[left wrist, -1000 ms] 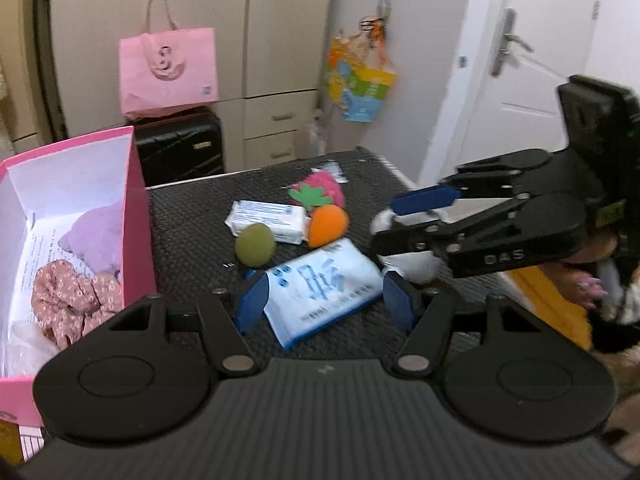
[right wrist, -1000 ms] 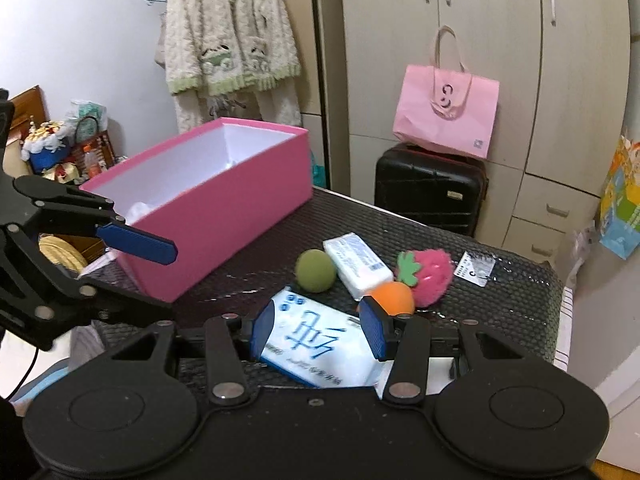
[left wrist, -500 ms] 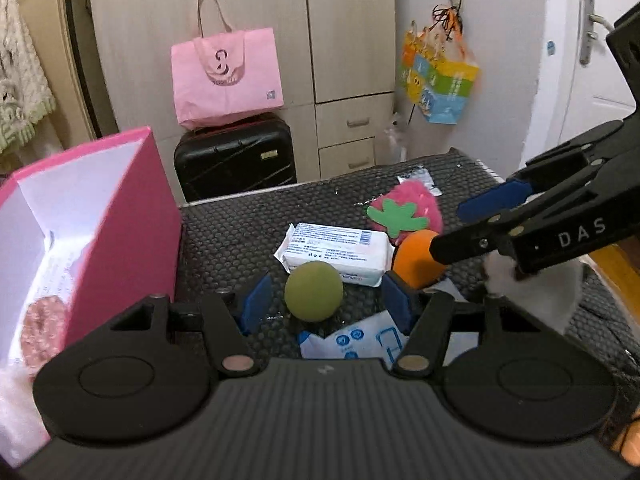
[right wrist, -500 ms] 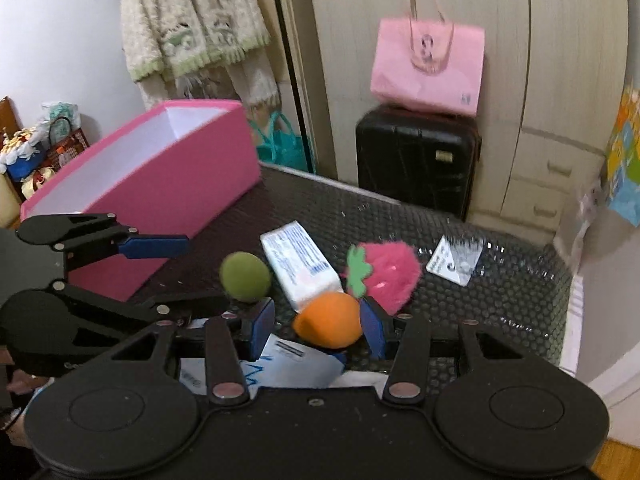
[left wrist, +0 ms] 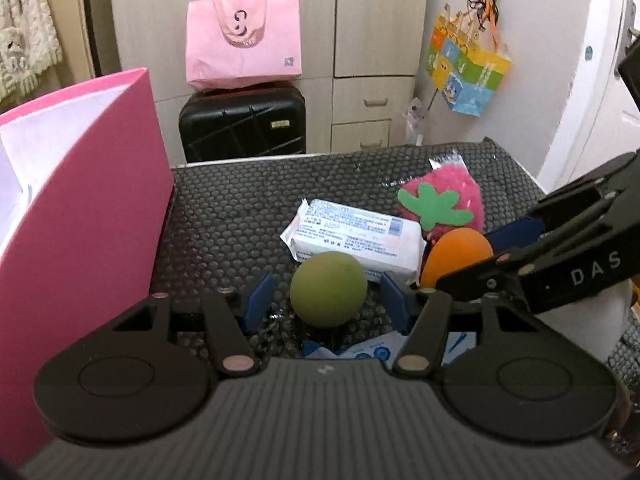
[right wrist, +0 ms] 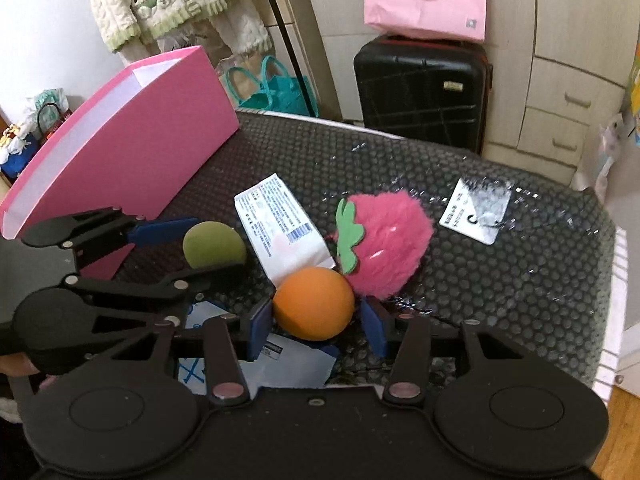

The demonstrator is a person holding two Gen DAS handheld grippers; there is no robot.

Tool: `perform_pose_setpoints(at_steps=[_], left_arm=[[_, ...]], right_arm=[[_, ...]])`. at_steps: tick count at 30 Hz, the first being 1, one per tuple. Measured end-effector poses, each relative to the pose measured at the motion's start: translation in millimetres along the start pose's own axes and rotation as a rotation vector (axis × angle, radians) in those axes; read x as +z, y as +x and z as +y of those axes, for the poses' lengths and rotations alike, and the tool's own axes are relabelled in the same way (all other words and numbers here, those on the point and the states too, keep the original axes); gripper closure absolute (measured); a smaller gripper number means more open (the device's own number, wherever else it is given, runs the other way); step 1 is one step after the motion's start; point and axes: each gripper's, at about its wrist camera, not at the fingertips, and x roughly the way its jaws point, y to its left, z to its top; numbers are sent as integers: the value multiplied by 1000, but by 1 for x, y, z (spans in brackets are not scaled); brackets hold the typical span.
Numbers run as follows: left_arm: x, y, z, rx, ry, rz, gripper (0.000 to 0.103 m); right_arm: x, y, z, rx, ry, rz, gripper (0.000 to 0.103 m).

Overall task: Organize soft objects
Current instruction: 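Grasp the green ball with the left gripper while the right grasps the orange sponge, then lift the green ball and orange sponge and carry both over the pink box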

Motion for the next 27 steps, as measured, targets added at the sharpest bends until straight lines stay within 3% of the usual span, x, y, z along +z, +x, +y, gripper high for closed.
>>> perform_pose_setpoints(at_steps=[5, 10, 16, 20, 27], left_arm=[[-3, 6, 2, 2, -14, 6, 64], [-5, -6, -2, -2, 37, -64, 65], [-2, -22, 3, -7, 21, -98, 65], [-1, -38, 5, -38, -4, -109, 65], [-5, -72, 8, -114, -17, -114, 65]], right_arm=[[1, 1, 4, -11, -5, -6, 54], [-5, -8, 13, -46, -28, -43, 55], [-13, -25, 21, -105, -38, -112, 55], [-15, -35, 29, -160, -69, -140, 55], [-24, -64, 48, -154, -115, -208, 55]])
